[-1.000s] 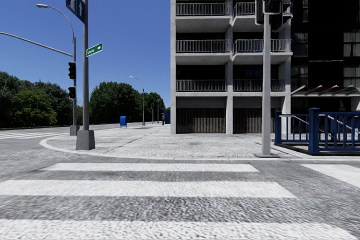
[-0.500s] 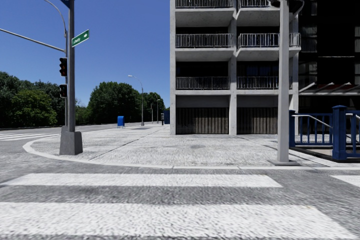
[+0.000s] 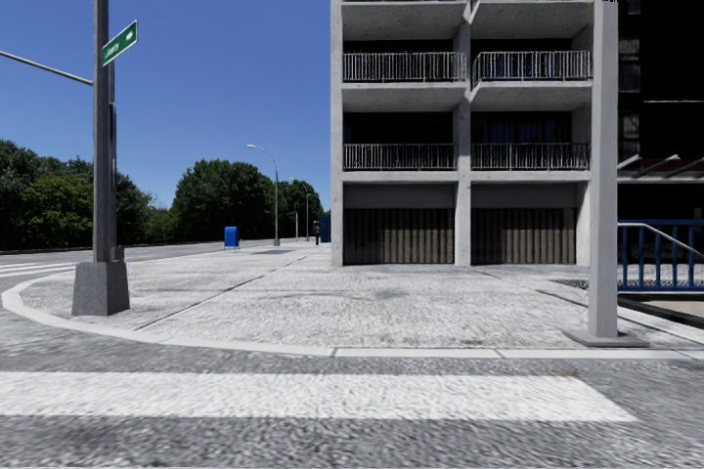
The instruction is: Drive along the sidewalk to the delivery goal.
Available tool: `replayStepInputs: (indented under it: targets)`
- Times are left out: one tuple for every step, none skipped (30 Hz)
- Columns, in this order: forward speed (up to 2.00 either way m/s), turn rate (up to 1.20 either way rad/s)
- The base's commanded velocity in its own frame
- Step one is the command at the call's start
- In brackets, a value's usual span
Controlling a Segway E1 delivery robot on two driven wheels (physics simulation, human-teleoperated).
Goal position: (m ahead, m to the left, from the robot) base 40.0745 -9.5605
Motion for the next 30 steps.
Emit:
replayStepInputs:
  targets:
    - [1.35,0.00]
    - [1.35,0.00]
    - [1.35,0.00]
    - [1.35,0.00]
    - [1.35,0.00]
    - [1.35,0.00]
    - [1.35,0.00]
    - [1.35,0.00]
    - [1.35,0.00]
    - [1.35,0.00]
    - [1.35,0.00]
    - [1.35,0.00]
    - [1.35,0.00]
    - [1.35,0.00]
    - [1.35,0.00]
    - [1.35,0.00]
    - [1.35,0.00]
    - [1.35,0.00]
    - [1.35,0.00]
    - [1.35,0.00]
    - [1.35,0.00]
    - [1.35,0.00]
    - [1.35,0.00]
    - [1.35,0.00]
    - [1.35,0.00]
    - [1.35,0.00]
    - [1.35,0.00]
    - [1.35,0.00]
    - [1.35,0.00]
    - [1.35,0.00]
